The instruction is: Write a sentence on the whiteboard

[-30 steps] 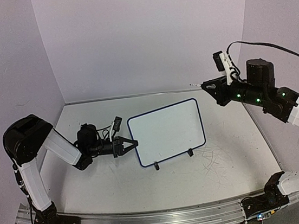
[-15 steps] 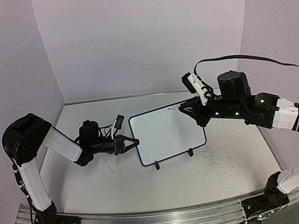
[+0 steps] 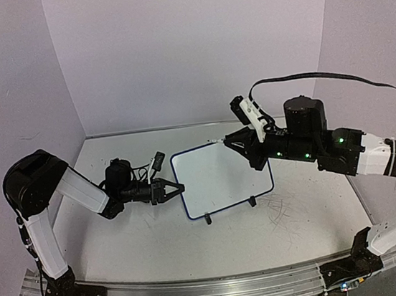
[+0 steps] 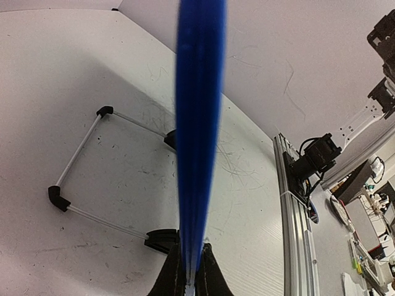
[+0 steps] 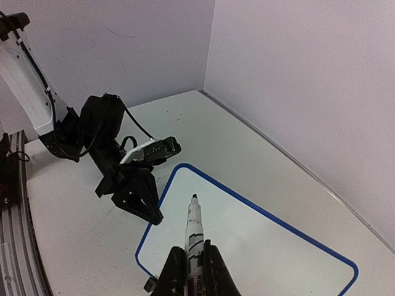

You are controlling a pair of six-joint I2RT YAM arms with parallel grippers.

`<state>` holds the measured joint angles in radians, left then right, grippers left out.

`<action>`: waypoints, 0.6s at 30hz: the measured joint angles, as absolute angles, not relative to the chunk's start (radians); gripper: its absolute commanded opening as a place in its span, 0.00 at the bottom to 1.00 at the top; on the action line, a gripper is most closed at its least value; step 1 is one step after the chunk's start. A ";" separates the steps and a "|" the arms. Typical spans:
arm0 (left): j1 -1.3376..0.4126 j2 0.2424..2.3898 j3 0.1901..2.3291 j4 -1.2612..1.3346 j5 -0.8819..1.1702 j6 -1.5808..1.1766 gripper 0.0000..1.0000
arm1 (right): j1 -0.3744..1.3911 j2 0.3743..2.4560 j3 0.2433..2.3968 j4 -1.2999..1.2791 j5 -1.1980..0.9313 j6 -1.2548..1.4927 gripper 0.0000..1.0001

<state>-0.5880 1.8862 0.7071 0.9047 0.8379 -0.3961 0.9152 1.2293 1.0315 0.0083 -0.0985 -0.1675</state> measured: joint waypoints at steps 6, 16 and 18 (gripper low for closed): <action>-0.588 1.886 0.708 0.898 0.838 -0.393 0.00 | 0.921 1.225 0.988 0.061 -0.102 -0.172 0.00; -0.588 1.886 0.714 0.888 0.842 -0.392 0.00 | 0.993 1.275 0.959 0.070 -0.119 -0.175 0.00; -0.588 1.885 0.714 0.887 0.842 -0.391 0.00 | 1.008 1.292 0.959 0.072 -0.121 -0.178 0.00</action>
<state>-0.5877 1.8854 0.7143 0.8874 0.8421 -0.3911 1.0078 1.2924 0.9592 0.0719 -0.1213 -0.1776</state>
